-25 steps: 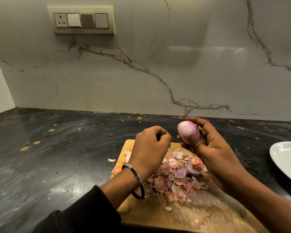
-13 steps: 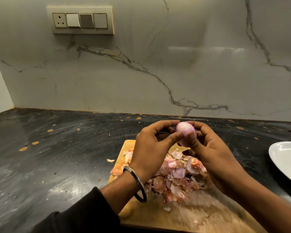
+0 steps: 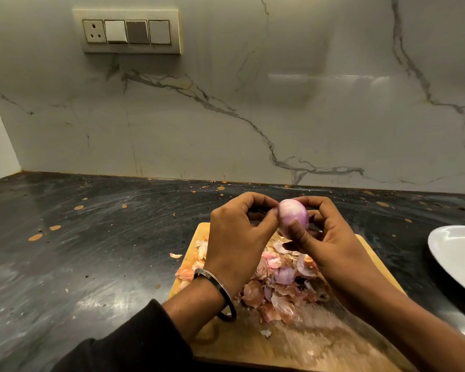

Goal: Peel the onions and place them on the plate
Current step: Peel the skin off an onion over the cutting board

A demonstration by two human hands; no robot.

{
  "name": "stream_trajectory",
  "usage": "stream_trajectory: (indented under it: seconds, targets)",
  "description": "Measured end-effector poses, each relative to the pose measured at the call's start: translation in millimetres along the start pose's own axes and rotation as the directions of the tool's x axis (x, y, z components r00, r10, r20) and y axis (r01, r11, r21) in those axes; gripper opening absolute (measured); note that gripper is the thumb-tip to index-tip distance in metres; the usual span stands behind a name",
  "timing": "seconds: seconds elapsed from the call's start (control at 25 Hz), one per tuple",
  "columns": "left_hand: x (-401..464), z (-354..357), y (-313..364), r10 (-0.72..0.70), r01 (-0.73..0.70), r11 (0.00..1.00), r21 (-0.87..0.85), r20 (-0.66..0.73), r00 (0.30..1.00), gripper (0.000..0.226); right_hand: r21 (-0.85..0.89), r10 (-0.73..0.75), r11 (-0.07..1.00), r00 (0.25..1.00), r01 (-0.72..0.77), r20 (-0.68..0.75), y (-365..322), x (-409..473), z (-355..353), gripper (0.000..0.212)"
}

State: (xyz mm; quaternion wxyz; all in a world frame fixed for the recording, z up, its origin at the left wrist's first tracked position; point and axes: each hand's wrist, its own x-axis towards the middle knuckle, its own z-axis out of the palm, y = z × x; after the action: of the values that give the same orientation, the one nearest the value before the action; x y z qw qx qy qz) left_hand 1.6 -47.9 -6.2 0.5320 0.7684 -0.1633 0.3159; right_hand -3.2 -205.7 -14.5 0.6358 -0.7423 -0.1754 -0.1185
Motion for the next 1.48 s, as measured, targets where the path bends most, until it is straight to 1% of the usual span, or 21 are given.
stream_trajectory:
  seconds: [0.12,0.2,0.32,0.4,0.44,0.52,0.56,0.68,0.8,0.96,1.04,1.16,1.28,1.48]
  targets:
    - [1,0,0,-0.073,0.075,0.996,-0.052,0.024,0.997,0.013,-0.056,-0.048,0.997,0.997,0.045,-0.053,-1,1,-3,0.052]
    - [2,0,-1,-0.132,0.137,0.984,-0.116,0.045,0.990,0.014,-0.077,-0.072,0.995,0.996,0.068,-0.058,-1,1,-3,0.058]
    - [5,-2,-2,-0.224,0.241,0.933,-0.268,0.092,0.970,0.009,-0.080,-0.107,0.991,0.993,0.103,-0.049,-1,1,-3,0.061]
    - [6,-4,0,-0.245,0.290,0.894,-0.342,0.169,0.955,0.017,-0.113,-0.128,0.986,0.991,0.122,-0.047,-1,1,-5,0.061]
    - [6,-4,1,-0.232,0.291,0.895,-0.337,0.205,0.951,0.023,-0.145,-0.141,0.981,0.989,0.132,-0.051,-2,2,-6,0.062]
    - [4,-4,1,-0.188,0.256,0.927,-0.273,0.253,0.949,0.028,-0.221,-0.179,0.962,0.982,0.162,-0.061,-2,2,-8,0.064]
    - [4,-4,1,-0.179,0.248,0.934,-0.258,0.264,0.948,0.028,-0.252,-0.202,0.951,0.977,0.179,-0.065,-3,1,-8,0.065]
    - [6,-5,-1,-0.200,0.277,0.912,-0.304,0.261,0.945,0.022,-0.305,-0.254,0.926,0.965,0.223,-0.066,-3,1,-9,0.066]
    - [6,-6,0,-0.197,0.272,0.910,-0.312,0.253,0.947,0.018,-0.361,-0.306,0.893,0.951,0.269,-0.049,-4,2,-10,0.065]
    - [6,-6,0,-0.225,0.296,0.895,-0.334,0.235,0.946,0.014,-0.488,-0.379,0.813,0.925,0.318,-0.028,-5,0,-9,0.065]
    - [5,-6,1,-0.246,0.330,0.872,-0.361,0.259,0.934,0.013,-0.531,-0.407,0.778,0.913,0.334,-0.021,-4,0,-10,0.065]
    - [6,-6,1,-0.255,0.357,0.852,-0.382,0.292,0.922,0.014,-0.563,-0.432,0.748,0.902,0.352,-0.011,-4,1,-11,0.066]
    - [7,-7,2,-0.272,0.375,0.837,-0.399,0.292,0.917,0.014,-0.568,-0.439,0.740,0.898,0.360,-0.002,-4,2,-11,0.064]
    - [5,-4,0,-0.303,0.363,0.867,-0.341,0.218,0.928,0.013,-0.602,-0.463,0.704,0.886,0.377,0.013,-1,0,-7,0.064]
